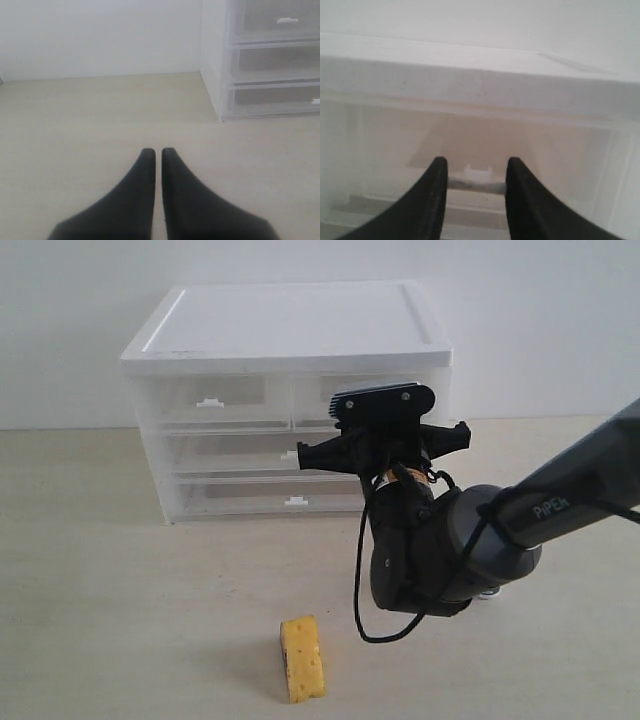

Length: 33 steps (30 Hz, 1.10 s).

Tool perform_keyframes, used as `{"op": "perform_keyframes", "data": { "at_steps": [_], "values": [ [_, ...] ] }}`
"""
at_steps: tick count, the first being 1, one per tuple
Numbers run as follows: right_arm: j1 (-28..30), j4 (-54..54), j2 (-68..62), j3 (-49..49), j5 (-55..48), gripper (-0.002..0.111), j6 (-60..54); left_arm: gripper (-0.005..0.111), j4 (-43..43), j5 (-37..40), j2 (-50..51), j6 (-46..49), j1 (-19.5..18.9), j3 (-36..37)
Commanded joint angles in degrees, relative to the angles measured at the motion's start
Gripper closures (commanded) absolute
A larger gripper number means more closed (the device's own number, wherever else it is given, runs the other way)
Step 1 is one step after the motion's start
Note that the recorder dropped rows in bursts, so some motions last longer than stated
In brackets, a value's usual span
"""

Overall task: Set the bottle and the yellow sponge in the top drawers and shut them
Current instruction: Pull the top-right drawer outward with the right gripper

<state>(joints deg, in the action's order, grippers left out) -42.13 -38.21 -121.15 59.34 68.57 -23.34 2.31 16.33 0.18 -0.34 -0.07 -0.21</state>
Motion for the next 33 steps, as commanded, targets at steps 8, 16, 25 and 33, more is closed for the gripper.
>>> {"op": "perform_keyframes", "data": {
  "at_steps": [8,16,25,33],
  "values": [
    [-6.0,-6.1,4.5,-5.5,1.4,0.108,-5.6,0.102,-0.4,-0.1,-0.2,-0.1,-0.3,0.2],
    [-8.6,-6.2,8.9,-12.7,1.4,0.108,-1.4,0.102,-0.4,-0.1,-0.2,-0.1,-0.3,0.2],
    [-11.7,-8.7,10.2,-14.7,1.4,0.108,-0.6,0.102,-0.4,-0.1,-0.2,-0.1,-0.3,0.2],
    [-12.4,-10.6,10.2,-14.7,1.4,0.072,0.4,0.102,-0.4,-0.1,-0.2,-0.1,-0.3,0.2]
  ]
}}
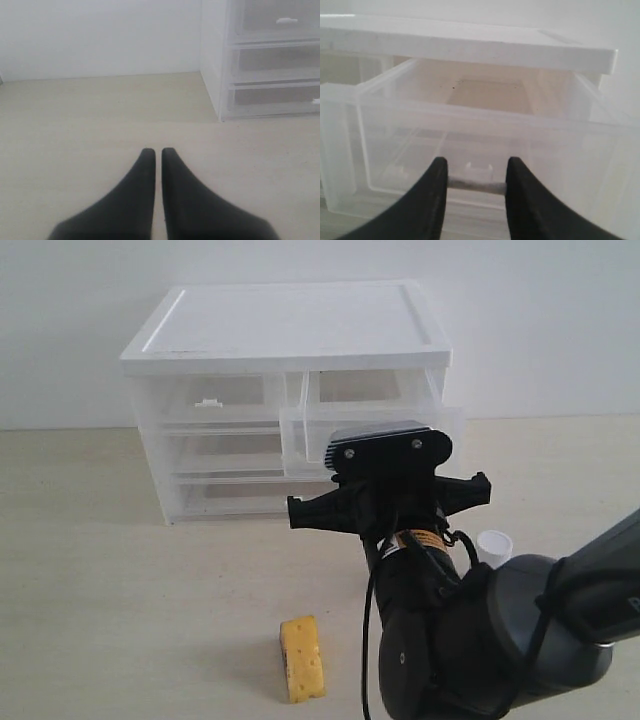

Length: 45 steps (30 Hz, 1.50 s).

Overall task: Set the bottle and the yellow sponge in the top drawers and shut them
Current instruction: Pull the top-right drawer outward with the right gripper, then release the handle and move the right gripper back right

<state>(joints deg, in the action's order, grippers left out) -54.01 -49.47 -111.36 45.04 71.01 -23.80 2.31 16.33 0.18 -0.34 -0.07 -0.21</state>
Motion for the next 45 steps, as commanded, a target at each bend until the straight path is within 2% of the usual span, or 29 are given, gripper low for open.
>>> {"op": "perform_keyframes", "data": {
  "at_steps": [1,4,6,12,19,21,24,29,31,37,45],
  "values": [
    [-0.5,0.7,0.4,-0.4,-1.1,0.062,0.9,0.102,-0.4,-0.1,-0.2,-0.1,-0.3,0.2],
    [-0.5,-0.1,0.4,-0.4,-1.1,0.037,0.9,0.102,-0.4,-0.1,-0.2,-0.1,-0.3,0.2],
    [-0.6,-1.3,0.4,-0.4,-1.7,0.031,0.9,0.102,-0.4,-0.1,-0.2,-0.1,-0.3,0.2],
    [-3.2,-5.3,0.4,-0.4,-4.7,0.031,-2.0,0.102,-0.4,-0.1,-0.2,-0.1,-0.3,0.2],
    [-7.3,-14.1,4.2,-0.4,-7.8,0.032,-12.4,0.102,-0.4,-0.1,-0.2,-0.1,-0.3,0.2],
    [-7.6,-14.3,5.7,-0.4,-12.6,0.035,-15.6,0.102,-0.4,-0.1,-0.2,-0.1,-0.3,0.2],
    [-7.6,-14.2,8.2,-0.4,-19.4,0.056,-21.1,0.102,-0.4,-0.1,-0.2,-0.1,-0.3,0.2],
    [-7.5,-14.2,13.1,-0.4,-25.9,0.108,-30.0,0.102,-0.4,-0.1,-0.2,-0.1,-0.3,0.2],
    [-6.4,-12.5,15.6,-0.4,-31.6,0.108,-32.3,0.102,-0.4,-0.1,-0.2,-0.1,-0.3,0.2],
    [2.9,-0.1,23.0,-0.4,-64.1,0.108,-32.0,0.102,-0.4,-0.1,-0.2,-0.1,-0.3,0.2],
    [15.8,1.5,26.1,-0.3,-101.0,0.108,-37.0,0.102,-0.4,-0.1,-0.2,-0.1,-0.3,0.2]
  ]
}}
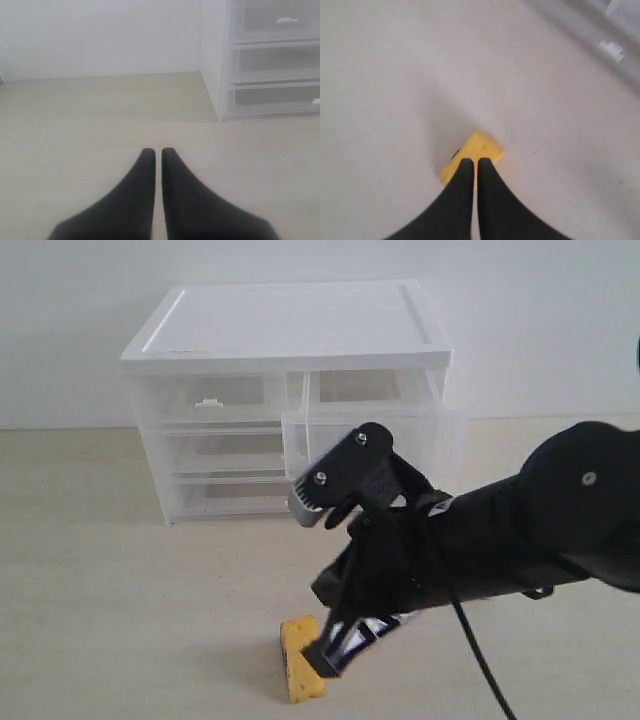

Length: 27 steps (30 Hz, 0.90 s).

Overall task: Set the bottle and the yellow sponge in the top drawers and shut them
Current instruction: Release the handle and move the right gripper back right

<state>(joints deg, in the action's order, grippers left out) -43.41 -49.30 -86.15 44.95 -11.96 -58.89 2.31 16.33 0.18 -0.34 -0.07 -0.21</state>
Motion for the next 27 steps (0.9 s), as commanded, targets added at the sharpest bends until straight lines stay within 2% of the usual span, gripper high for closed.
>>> {"op": "perform_keyframes", "data": {
  "at_steps": [1,4,7,12,20,23,27],
  "values": [
    [6.3,1.4,0.9,-0.2,-20.8,0.108,-1.7,0.102,-0.4,-0.1,-0.2,-0.1,-0.3,0.2],
    [9.4,1.9,0.9,-0.2,-28.5,0.108,1.7,0.102,-0.4,-0.1,-0.2,-0.1,-0.3,0.2],
    [12.0,8.2,0.9,0.6,-33.0,0.108,9.3,0.102,-0.4,-0.1,-0.2,-0.1,-0.3,0.2],
    [14.8,27.1,0.9,3.4,-36.8,0.108,27.6,0.102,-0.4,-0.1,-0.2,-0.1,-0.3,0.2],
    [14.9,53.1,0.9,6.3,-37.7,0.108,41.3,0.102,-0.4,-0.1,-0.2,-0.1,-0.3,0.2],
    [15.7,55.7,0.9,7.0,-38.4,0.108,38.4,0.102,-0.4,-0.1,-0.2,-0.1,-0.3,0.2],
    [22.2,51.3,1.6,7.1,-33.5,0.108,33.6,0.102,-0.4,-0.1,-0.2,-0.1,-0.3,0.2]
  ]
}}
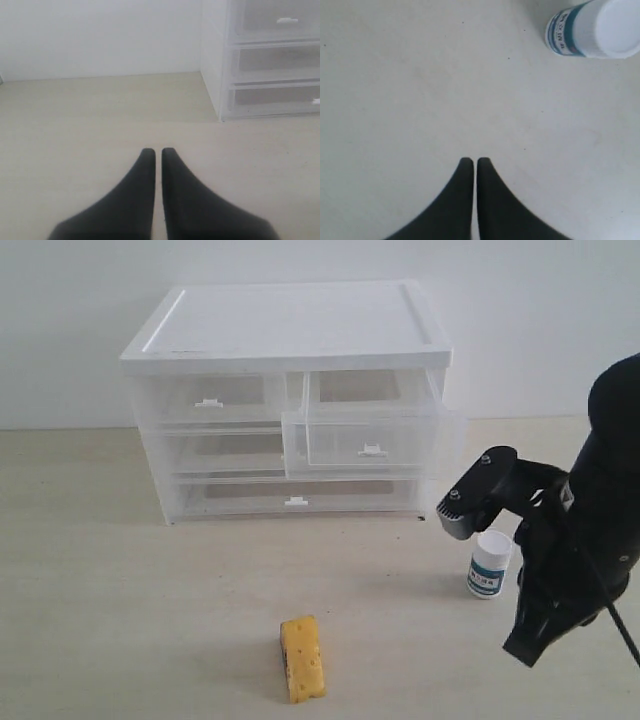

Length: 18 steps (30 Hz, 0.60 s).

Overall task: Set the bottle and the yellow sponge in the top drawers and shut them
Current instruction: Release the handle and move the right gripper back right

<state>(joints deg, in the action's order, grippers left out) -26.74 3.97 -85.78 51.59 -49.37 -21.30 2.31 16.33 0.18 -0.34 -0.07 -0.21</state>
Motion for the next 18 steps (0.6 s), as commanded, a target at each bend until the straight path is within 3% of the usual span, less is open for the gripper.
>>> {"op": "perform_keyframes", "data": {
  "at_steps": [1,8,18],
  "values": [
    [8.0,-3.5,1.5,0.5,6.1,0.108,-4.6,0.102,-0.4,-0.1,-0.2,-0.1,-0.3,0.2],
    [19.2,-23.1,6.8,0.4,18.1,0.108,-20.5,0.102,-0.4,-0.1,-0.2,-0.1,-0.3,0.2],
    [21.1,-53.8,9.9,-11.2,39.4,0.108,-50.5,0.102,-0.4,-0.1,-0.2,-0.1,-0.3,0.2]
  ]
}}
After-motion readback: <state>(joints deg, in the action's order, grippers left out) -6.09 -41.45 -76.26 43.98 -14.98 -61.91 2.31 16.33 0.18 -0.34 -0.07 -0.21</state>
